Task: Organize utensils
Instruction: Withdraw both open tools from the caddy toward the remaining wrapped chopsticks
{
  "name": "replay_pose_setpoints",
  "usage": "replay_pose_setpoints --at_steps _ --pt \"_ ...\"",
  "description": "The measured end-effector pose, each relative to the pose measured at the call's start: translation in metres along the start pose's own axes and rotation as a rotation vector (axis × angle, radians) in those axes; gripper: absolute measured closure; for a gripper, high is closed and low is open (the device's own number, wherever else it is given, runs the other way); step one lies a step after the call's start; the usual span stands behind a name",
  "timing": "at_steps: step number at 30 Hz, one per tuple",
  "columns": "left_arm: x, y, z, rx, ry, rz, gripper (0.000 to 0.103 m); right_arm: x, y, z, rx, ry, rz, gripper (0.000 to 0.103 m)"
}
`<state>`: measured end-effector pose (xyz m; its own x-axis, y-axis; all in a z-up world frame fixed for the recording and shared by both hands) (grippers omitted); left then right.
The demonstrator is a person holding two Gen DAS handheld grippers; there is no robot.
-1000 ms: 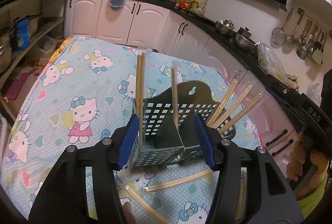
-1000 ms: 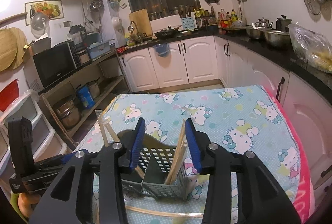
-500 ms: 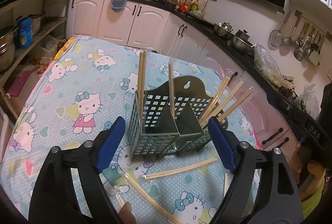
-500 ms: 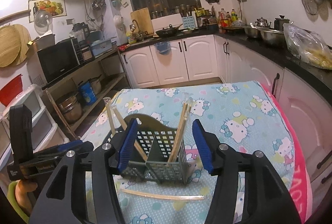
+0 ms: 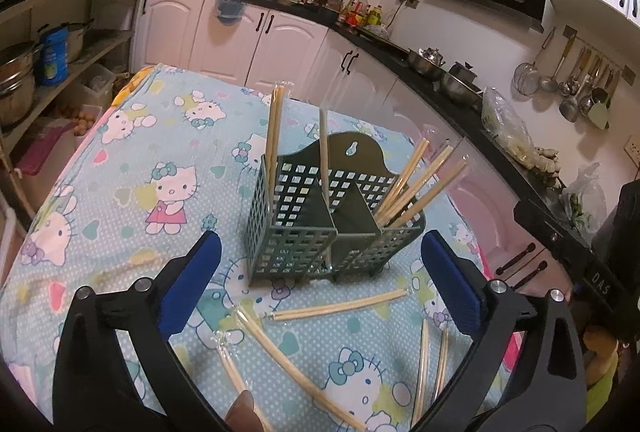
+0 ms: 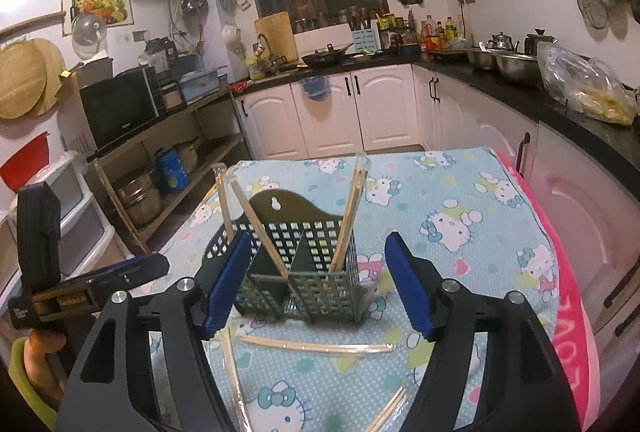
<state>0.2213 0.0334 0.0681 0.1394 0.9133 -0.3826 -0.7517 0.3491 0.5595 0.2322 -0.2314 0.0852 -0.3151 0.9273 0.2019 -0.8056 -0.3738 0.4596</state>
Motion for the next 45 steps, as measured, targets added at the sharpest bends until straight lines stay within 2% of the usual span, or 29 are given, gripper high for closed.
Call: replay_pose_setpoints --at_steps 26,45 --pt "0.018 0.013 -0.047 0.045 0.041 0.028 0.012 0.01 0.01 -0.053 0.095 0.021 0.002 0.033" --pt "0.033 -0.005 -0.087 0.134 0.071 0.058 0.012 0.003 -0.003 -0.091 0.19 0.009 -0.004 0.033"
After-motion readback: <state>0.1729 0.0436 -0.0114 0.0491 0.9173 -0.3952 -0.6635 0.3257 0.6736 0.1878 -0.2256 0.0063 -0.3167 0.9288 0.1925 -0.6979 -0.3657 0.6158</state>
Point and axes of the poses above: each gripper's, at about its wrist camera, not at the fingertips, and y roughly against the way its jaws point, x to its left, z to its top, the point moved 1 cm from there along -y, roughly the way its jaws point, and after that the axes turned 1 degree about y, right-handed, at the moved point
